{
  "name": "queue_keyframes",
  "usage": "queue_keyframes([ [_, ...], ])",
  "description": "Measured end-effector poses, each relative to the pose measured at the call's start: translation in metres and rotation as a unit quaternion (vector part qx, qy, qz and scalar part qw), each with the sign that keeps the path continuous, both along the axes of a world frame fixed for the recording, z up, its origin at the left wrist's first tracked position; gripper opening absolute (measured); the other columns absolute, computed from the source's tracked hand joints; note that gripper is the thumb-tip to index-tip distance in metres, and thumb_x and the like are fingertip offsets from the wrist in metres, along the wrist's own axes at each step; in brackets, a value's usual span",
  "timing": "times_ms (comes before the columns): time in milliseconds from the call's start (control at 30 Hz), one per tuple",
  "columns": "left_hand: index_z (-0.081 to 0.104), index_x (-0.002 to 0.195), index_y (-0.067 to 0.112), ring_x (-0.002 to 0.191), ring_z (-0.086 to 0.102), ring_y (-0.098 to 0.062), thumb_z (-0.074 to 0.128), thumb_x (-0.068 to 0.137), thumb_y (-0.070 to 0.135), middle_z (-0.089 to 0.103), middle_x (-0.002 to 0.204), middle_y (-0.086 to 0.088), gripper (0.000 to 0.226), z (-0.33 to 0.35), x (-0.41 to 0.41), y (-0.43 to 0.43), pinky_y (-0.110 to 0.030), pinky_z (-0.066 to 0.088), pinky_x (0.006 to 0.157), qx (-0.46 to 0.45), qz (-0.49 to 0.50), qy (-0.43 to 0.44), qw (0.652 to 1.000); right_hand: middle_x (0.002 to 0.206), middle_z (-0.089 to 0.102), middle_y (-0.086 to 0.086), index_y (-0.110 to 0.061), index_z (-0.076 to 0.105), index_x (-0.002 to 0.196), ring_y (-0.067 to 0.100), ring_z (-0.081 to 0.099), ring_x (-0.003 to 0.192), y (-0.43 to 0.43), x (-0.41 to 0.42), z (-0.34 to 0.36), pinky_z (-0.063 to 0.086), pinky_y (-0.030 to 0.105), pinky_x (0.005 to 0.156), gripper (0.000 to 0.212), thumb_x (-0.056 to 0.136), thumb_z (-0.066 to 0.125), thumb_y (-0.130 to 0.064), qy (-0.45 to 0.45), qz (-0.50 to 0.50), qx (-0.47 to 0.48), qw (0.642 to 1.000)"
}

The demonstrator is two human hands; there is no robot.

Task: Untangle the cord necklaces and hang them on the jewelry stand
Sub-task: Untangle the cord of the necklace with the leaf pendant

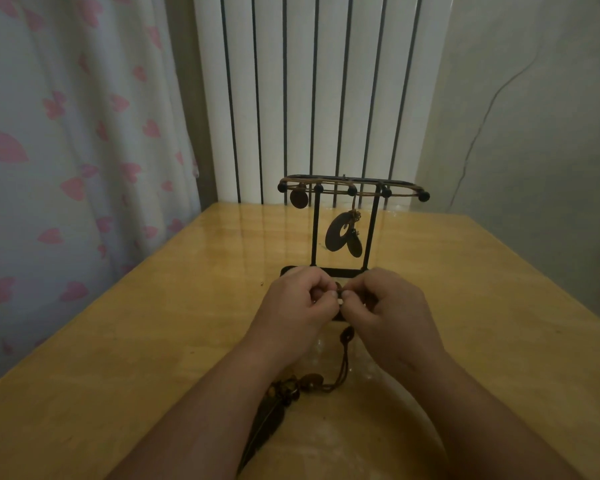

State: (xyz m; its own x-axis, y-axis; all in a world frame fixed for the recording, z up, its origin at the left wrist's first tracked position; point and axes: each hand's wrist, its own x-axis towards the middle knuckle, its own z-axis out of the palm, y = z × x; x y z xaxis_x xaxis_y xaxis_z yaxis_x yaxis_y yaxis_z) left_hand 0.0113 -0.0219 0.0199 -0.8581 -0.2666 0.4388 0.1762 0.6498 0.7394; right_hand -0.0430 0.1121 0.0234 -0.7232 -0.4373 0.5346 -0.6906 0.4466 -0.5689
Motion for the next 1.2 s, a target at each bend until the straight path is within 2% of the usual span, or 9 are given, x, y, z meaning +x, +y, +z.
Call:
queue_keyframes([
  [67,0.062,0.082,0.027,0.073,0.052,0.002,0.058,0.091,0.017,0.056,0.084,0.007,0.014,0.000,0.000,0.000,-0.007,0.042,0.062,0.017,0.000,-0.005,1.000,0.073,0.054,-0.015,-0.031,0.060,0.078,0.002,0.051,0.070,-0.002,-0.002,-0.002,0.035,0.013,0.056,0.008,0.086,0.056,-0.030,-0.001,-0.003,-0.006,1.000],
  [167,0.064,0.086,0.029,0.072,0.053,0.006,0.057,0.094,0.021,0.059,0.083,0.007,0.013,0.001,0.000,-0.001,-0.008,0.042,0.060,0.050,0.005,-0.005,0.999,0.075,0.061,-0.015,-0.037,0.062,0.083,-0.003,0.056,0.076,-0.003,-0.004,-0.004,0.043,0.011,0.058,0.010,0.090,0.059,-0.030,-0.058,0.009,-0.059,0.997],
  [333,0.068,0.091,0.026,0.078,0.059,-0.007,0.060,0.093,0.025,0.063,0.086,0.004,0.008,0.001,0.001,-0.002,-0.012,0.045,0.062,0.082,0.004,0.008,0.997,0.077,0.067,-0.012,-0.038,0.064,0.086,0.002,0.063,0.077,-0.002,-0.003,-0.003,0.057,0.027,0.071,0.012,0.092,0.059,-0.030,-0.103,0.030,-0.113,0.988],
  [500,0.069,0.091,0.027,0.077,0.060,-0.008,0.062,0.092,0.026,0.065,0.084,0.004,0.007,0.002,0.003,-0.002,-0.013,0.047,0.062,0.094,0.007,0.006,0.996,0.077,0.067,-0.010,-0.037,0.065,0.086,0.005,0.063,0.076,-0.001,-0.002,-0.001,0.058,0.030,0.070,0.005,0.087,0.062,-0.032,-0.094,0.029,-0.127,0.987],
  [700,0.068,0.086,0.028,0.074,0.059,-0.002,0.062,0.092,0.022,0.065,0.081,0.005,0.010,0.005,0.005,-0.001,-0.011,0.047,0.062,0.121,-0.016,-0.003,0.993,0.078,0.065,-0.011,-0.038,0.063,0.086,0.008,0.062,0.075,0.002,-0.003,0.000,0.058,0.030,0.067,0.010,0.086,0.064,-0.028,-0.063,0.027,-0.116,0.991],
  [833,0.068,0.087,0.025,0.071,0.057,0.000,0.062,0.092,0.021,0.063,0.080,0.004,0.008,0.006,0.006,-0.001,-0.009,0.045,0.061,0.102,-0.019,-0.003,0.995,0.078,0.060,-0.014,-0.045,0.055,0.081,0.004,0.058,0.073,0.002,-0.002,0.002,0.053,0.020,0.063,0.015,0.086,0.059,-0.032,-0.028,0.025,-0.073,0.997],
  [1033,0.070,0.089,0.024,0.075,0.060,-0.007,0.065,0.090,0.013,0.065,0.079,0.004,0.012,0.006,0.008,-0.004,-0.016,0.050,0.067,0.123,-0.047,0.022,0.991,0.074,0.062,-0.007,-0.026,0.065,0.084,0.001,0.057,0.071,0.005,-0.002,0.004,0.048,0.012,0.060,0.011,0.091,0.056,-0.025,-0.121,0.058,-0.127,0.983],
  [1200,0.067,0.087,0.024,0.077,0.060,-0.016,0.068,0.087,0.008,0.063,0.080,0.001,0.015,0.006,0.009,-0.005,-0.027,0.054,0.071,0.121,-0.052,0.039,0.991,0.076,0.064,-0.003,-0.022,0.067,0.083,0.006,0.059,0.073,0.008,0.000,0.006,0.051,0.016,0.063,0.011,0.088,0.058,-0.026,-0.153,0.086,-0.153,0.973],
])
